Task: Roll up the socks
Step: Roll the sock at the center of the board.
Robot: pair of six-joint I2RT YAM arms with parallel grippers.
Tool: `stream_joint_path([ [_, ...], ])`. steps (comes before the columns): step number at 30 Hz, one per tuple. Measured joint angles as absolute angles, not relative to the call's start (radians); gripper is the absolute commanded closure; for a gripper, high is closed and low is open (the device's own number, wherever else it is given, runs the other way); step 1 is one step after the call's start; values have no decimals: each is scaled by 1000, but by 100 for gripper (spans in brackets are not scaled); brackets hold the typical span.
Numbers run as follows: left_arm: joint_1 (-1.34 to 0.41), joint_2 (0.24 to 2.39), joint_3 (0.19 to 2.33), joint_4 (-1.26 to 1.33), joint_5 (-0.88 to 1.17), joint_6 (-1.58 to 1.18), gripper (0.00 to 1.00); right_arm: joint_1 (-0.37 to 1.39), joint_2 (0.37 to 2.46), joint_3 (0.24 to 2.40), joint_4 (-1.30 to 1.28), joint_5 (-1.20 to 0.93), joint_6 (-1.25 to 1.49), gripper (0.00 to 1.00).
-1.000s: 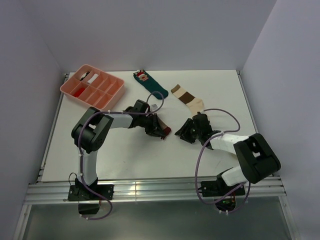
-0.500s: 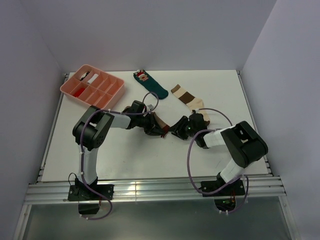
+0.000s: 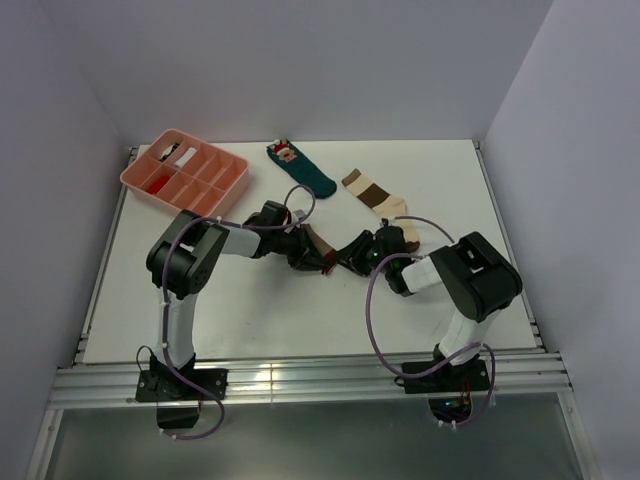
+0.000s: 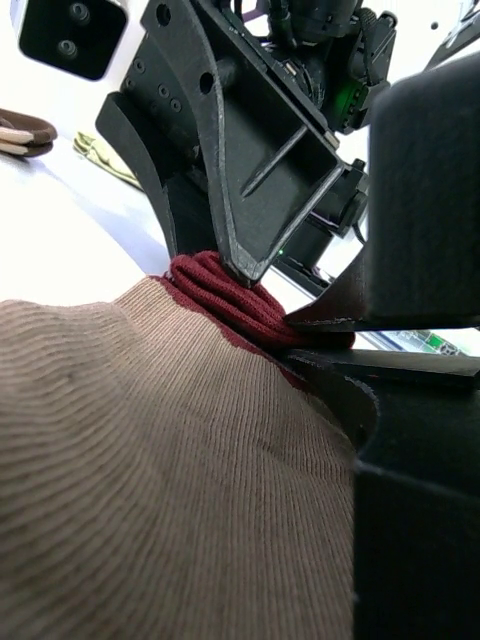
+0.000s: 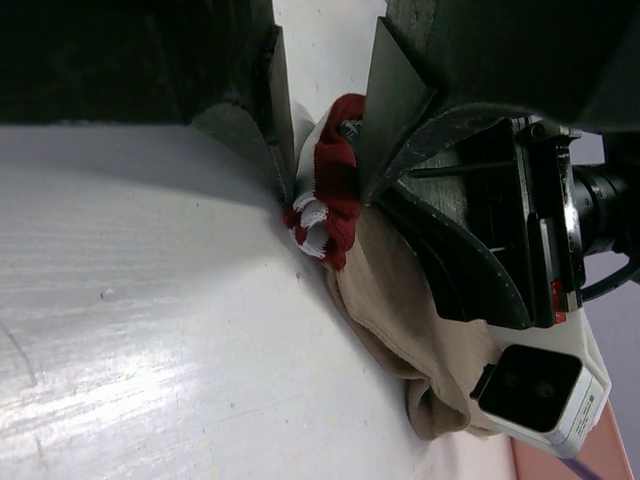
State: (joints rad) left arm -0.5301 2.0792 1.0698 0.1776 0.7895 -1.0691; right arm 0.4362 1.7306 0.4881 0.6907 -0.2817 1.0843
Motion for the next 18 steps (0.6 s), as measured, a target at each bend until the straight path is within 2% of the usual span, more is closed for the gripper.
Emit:
stream_joint_path([
  [5,-524,2080,1070,183,793,-1072,100,436,1768,501,725,-292,1091,68],
  [8,-521,2085,1070,189,798,-1073,100,436,1789,508,739,-299,1094,81],
  [9,-521,2088,1070,192,803,-1074,100,436,1795,510,741,-301,1095,94],
  [10,-520,2091,1070,195,809,-1076,100,436,1799,513,739,-302,1093,100],
  [15,-518,2092,1070,192,815,-1067,99,437,1785,553,651,-304,1063,100],
  [17,-518,2092,1074,182,814,-1056,94,441,1762,577,574,-292,1031,100],
  [18,-518,2092,1077,173,813,-1048,87,441,1750,593,520,-283,1018,100],
])
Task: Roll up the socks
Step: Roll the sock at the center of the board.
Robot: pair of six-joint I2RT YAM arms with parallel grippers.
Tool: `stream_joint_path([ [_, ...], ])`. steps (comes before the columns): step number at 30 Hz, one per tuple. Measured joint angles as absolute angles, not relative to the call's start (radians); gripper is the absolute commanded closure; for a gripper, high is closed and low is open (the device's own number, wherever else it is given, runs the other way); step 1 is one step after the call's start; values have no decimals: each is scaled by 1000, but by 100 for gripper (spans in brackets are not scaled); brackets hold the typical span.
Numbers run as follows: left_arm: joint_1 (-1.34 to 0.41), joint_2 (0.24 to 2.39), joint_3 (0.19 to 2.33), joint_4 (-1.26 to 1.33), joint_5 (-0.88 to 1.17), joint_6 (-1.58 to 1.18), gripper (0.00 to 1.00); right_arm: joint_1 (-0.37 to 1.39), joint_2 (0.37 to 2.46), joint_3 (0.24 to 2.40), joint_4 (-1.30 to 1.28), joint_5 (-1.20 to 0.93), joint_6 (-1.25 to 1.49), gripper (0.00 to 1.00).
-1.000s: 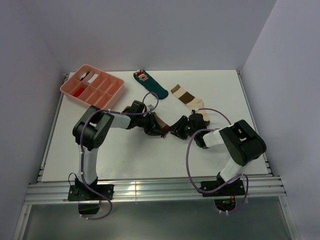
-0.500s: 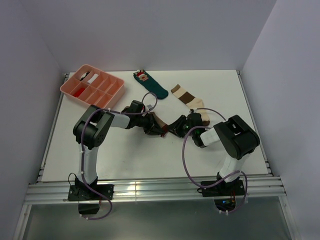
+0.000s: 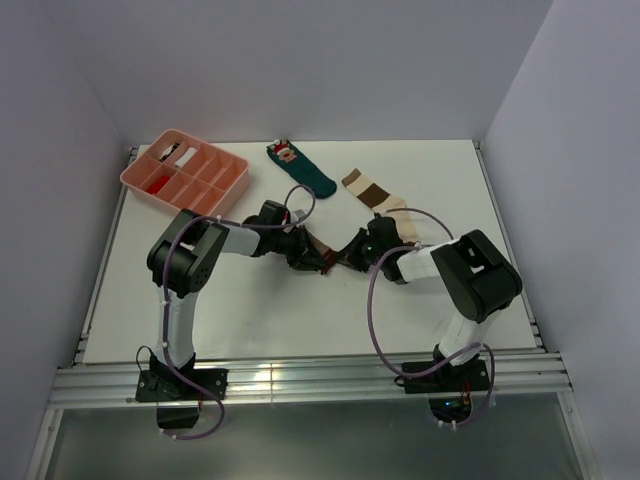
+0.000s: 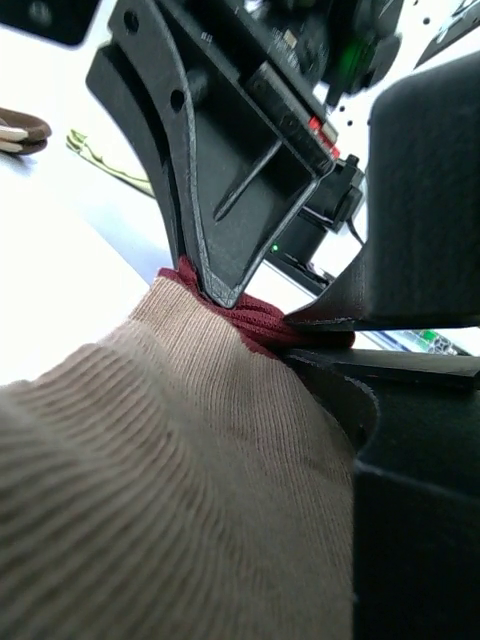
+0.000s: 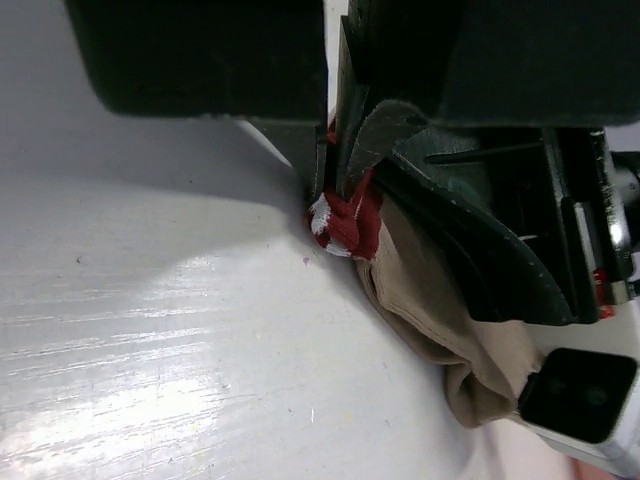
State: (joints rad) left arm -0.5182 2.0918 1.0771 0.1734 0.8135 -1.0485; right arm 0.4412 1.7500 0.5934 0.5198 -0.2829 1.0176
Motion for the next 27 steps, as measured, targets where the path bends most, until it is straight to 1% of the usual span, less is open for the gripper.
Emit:
stream_joint_path([
  [2,-519,2090,1084,155,807,-1029,80,447,1731,628,426,-265,984,100],
  [3,-519,2087,1085,146,801,-1020,73,451,1723,658,354,-250,966,100],
  [5,-519,2073,1088,121,781,-997,66,462,1718,719,236,-225,928,100],
  [6,-521,2054,1088,100,758,-979,61,469,1718,757,164,-208,912,100],
  [11,-526,1943,1088,-6,608,-883,45,496,1731,932,-123,-104,836,100],
  [12,-528,1923,1087,-22,572,-867,40,500,1736,954,-160,-91,829,100],
  [17,-591,1765,1030,-48,297,-759,37,505,1803,1077,-345,-48,809,100],
  [21,-739,1637,942,-12,50,-660,38,511,1851,1166,-450,-34,793,100],
  [27,-970,1623,899,90,-231,-496,40,513,1895,1239,-536,-34,780,100],
])
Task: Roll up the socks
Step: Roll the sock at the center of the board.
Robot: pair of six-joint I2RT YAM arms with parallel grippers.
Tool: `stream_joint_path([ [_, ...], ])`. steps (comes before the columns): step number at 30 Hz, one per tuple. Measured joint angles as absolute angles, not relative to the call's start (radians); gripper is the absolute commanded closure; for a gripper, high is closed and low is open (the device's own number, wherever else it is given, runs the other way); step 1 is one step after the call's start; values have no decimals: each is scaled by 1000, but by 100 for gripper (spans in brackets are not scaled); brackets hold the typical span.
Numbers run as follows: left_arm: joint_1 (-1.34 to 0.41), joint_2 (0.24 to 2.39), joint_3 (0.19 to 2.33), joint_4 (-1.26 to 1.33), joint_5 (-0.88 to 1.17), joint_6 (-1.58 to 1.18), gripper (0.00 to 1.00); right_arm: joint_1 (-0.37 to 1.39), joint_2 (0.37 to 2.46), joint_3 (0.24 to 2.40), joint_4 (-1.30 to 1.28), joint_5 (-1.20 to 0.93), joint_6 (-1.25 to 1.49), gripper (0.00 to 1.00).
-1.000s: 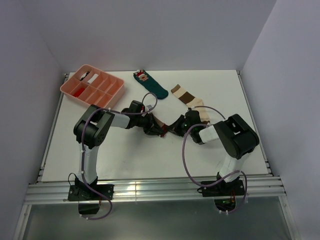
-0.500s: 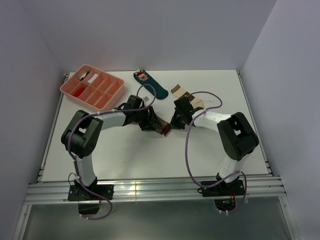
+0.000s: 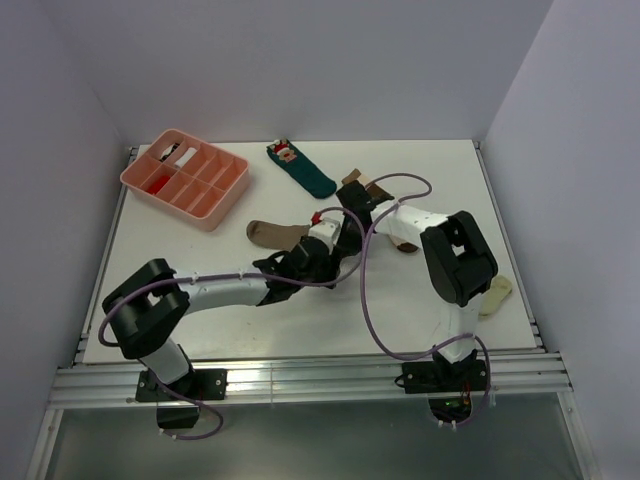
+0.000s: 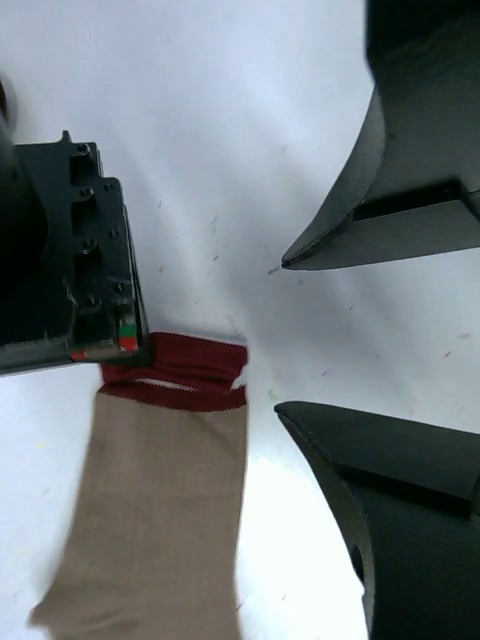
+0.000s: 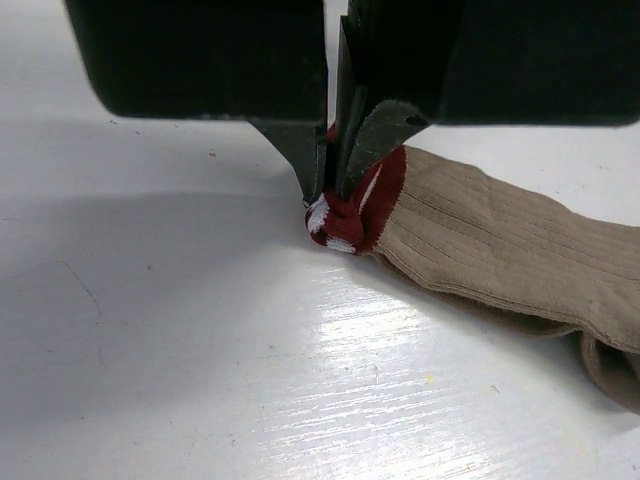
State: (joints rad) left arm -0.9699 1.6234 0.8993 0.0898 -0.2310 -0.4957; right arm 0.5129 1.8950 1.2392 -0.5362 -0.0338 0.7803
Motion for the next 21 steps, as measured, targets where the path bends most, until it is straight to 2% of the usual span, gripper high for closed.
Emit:
stream_joint_path([
  [8,-1093,1769,962,136,-474,-313,40,511,1921,1278,-577,-47,764,100],
  [21,-1145,1906,1058,161,-627,-96,45,503,1928,1278,-574,-107,764,100],
])
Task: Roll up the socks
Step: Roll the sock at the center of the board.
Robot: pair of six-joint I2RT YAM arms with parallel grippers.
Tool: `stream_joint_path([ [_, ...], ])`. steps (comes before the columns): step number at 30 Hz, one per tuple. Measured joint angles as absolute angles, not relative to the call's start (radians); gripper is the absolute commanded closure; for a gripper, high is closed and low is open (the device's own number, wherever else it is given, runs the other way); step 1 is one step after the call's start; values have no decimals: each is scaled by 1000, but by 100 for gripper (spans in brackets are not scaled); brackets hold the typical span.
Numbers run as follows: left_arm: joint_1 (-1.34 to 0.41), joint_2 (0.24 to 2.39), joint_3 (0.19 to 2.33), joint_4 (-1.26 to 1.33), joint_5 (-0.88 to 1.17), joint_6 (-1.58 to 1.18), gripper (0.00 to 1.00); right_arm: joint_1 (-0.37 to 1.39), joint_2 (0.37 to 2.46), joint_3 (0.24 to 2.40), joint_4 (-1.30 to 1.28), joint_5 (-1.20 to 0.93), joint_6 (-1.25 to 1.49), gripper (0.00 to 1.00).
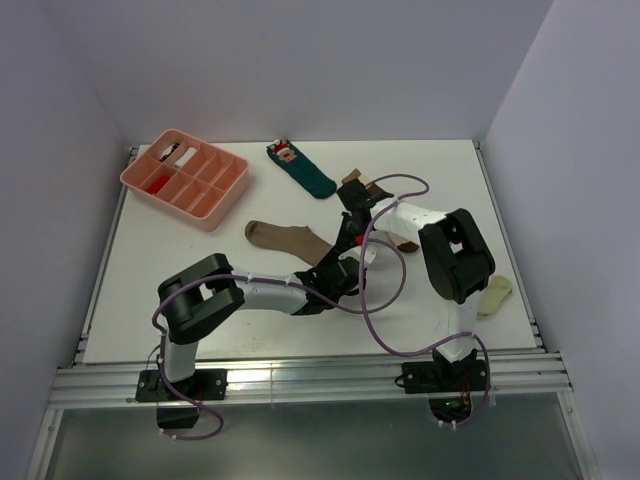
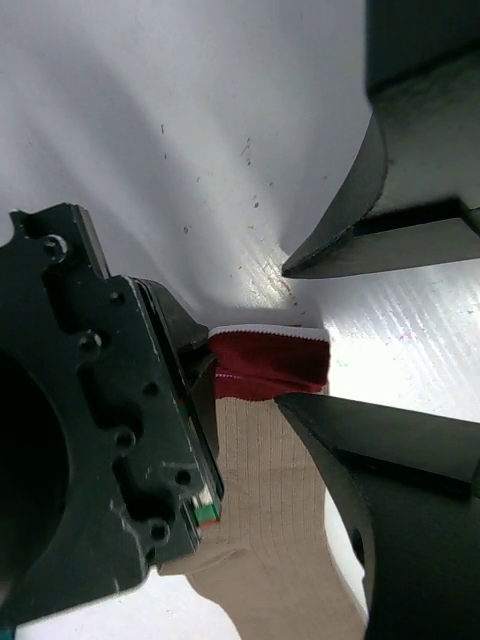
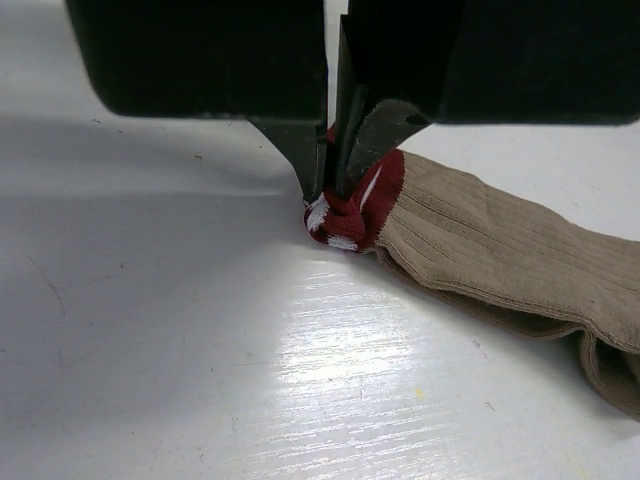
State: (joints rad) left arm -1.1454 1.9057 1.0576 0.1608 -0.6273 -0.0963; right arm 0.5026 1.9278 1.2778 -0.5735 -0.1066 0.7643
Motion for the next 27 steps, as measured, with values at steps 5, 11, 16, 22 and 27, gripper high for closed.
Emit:
stream_joint_path([
  [5,-1145,1953,1079,158,-653,-60,47,493,1932,1278,-571,-128,765,100],
  [11,-1146,1998,1118,154,-687,-33,48,488,1936,1277,-567,-154,765,100],
  [16,-1146,2016,1139,151,-702,-17,50,488,1940,1277,-561,-173,765,100],
  [22,-1147,2043,1174,133,-728,1,51,482,1943,1276,-555,-192,766,100],
  [27,-1147,2055,1195,89,-770,-12,51,475,1943,1271,-549,-205,768,100],
])
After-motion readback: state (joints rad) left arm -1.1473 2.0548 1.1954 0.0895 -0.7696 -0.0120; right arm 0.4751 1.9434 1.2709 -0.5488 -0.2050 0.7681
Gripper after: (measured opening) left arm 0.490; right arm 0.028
